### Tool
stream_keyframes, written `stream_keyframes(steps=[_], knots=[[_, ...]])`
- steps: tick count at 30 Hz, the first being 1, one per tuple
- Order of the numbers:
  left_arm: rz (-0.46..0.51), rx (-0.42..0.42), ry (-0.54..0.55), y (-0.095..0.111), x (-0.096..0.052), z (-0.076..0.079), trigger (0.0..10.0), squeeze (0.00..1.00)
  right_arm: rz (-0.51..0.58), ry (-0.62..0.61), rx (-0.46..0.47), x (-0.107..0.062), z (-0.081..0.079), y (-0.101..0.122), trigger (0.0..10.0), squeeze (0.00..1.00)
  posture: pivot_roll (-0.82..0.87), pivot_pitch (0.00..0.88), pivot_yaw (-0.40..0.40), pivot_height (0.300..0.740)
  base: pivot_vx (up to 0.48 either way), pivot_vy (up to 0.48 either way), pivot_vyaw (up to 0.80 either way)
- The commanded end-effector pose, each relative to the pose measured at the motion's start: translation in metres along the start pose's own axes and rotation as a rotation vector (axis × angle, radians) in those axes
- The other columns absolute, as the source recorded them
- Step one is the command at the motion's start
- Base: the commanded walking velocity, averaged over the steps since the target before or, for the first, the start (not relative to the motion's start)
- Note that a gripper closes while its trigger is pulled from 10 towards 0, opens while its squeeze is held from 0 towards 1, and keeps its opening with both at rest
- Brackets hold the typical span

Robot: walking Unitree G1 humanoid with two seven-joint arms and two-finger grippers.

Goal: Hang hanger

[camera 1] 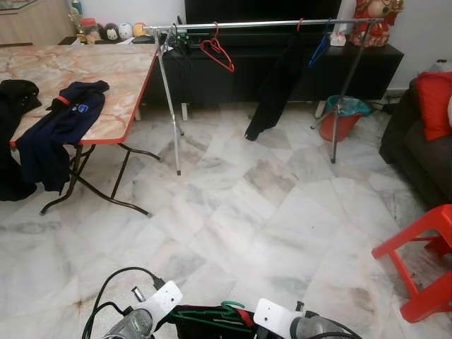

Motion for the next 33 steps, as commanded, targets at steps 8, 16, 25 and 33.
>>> stream_keyframes(steps=[8, 16, 25, 33], knots=[[-0.233, 0.138, 0.098, -0.059, -0.009, -0.042, 10.0, 0.00, -0.377, 0.000, -0.002, -0.035, 0.016, -0.105, 10.0, 0.00, 0.04, 0.000, -0.005, 0.740, 0.000, 0.000, 0.00], [-0.251, 0.205, 0.050, -0.059, -0.009, -0.039, 10.0, 0.00, -0.378, -0.060, -0.048, -0.044, 0.057, -0.096, 10.0, 0.00, 0.03, 0.000, 0.001, 0.740, 0.000, 0.000, 0.00], [-0.258, 0.193, 0.017, -0.060, -0.009, -0.036, 10.0, 0.00, -0.322, -0.392, 0.037, -0.080, 0.170, -0.061, 10.0, 0.00, 0.03, 0.000, 0.003, 0.740, 0.000, 0.000, 0.00], [-0.252, 0.129, 0.001, -0.061, -0.009, -0.033, 10.0, 0.00, -0.292, -0.309, 0.059, -0.065, 0.148, -0.054, 10.0, 0.00, 0.04, 0.000, 0.000, 0.740, 0.000, 0.000, 0.00]])
Point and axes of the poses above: a point about 5 cm out from each wrist's last joint towards the gripper, its own x axis pointing out of the wrist towards the gripper, its own y axis along the axis of the wrist's last joint, z = x × y, the point moved 6 cm from there along x, pointing out of the wrist towards the gripper, and after that the axes turned 9 degrees about -x, right-handed, at the moved point
